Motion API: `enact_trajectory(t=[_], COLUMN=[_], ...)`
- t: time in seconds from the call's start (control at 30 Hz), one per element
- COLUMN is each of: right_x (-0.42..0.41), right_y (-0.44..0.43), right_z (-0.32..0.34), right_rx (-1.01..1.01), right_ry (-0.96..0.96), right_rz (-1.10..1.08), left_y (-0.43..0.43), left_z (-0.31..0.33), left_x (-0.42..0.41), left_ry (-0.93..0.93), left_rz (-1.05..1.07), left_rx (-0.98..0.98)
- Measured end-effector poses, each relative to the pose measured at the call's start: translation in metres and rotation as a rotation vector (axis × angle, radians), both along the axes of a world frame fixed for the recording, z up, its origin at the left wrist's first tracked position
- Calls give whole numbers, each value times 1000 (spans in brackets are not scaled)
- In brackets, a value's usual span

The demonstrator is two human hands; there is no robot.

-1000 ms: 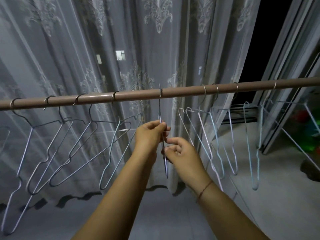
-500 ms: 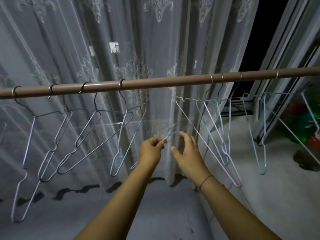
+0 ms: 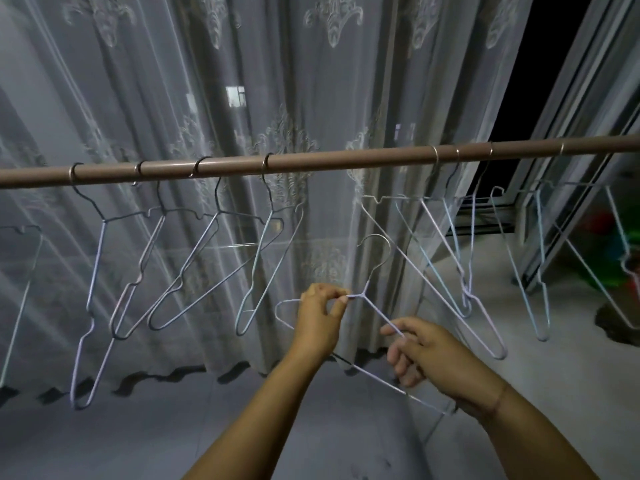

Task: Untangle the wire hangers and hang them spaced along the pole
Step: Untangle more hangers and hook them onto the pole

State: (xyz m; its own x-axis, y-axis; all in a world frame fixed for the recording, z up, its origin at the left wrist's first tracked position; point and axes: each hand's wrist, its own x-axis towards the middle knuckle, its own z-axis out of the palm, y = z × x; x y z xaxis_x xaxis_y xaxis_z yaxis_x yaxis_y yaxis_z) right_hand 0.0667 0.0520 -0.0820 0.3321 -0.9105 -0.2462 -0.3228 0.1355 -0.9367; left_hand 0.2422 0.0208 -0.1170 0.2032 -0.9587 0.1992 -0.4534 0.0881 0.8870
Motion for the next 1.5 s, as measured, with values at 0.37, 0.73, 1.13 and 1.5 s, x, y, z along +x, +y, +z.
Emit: enact_trajectory(t=[0.37,0.73,1.13,1.5], right_x=[-5,4,2,9], right_y=[14,-3,-7,11], right_z=[49,73,57,48], right_rx=[-120,-233,-158,-374], right_ry=[-319,-352,-343,-157], right_rz=[-105,-104,-106,-184], left_y=[12,-29,-48,2], left_z=[74,140,115,102], left_x=[-65,-65,-64,-31], left_ry=[568,658,643,575], left_rz=[-99,-87,17,81], left_rx=[57,6,188,31])
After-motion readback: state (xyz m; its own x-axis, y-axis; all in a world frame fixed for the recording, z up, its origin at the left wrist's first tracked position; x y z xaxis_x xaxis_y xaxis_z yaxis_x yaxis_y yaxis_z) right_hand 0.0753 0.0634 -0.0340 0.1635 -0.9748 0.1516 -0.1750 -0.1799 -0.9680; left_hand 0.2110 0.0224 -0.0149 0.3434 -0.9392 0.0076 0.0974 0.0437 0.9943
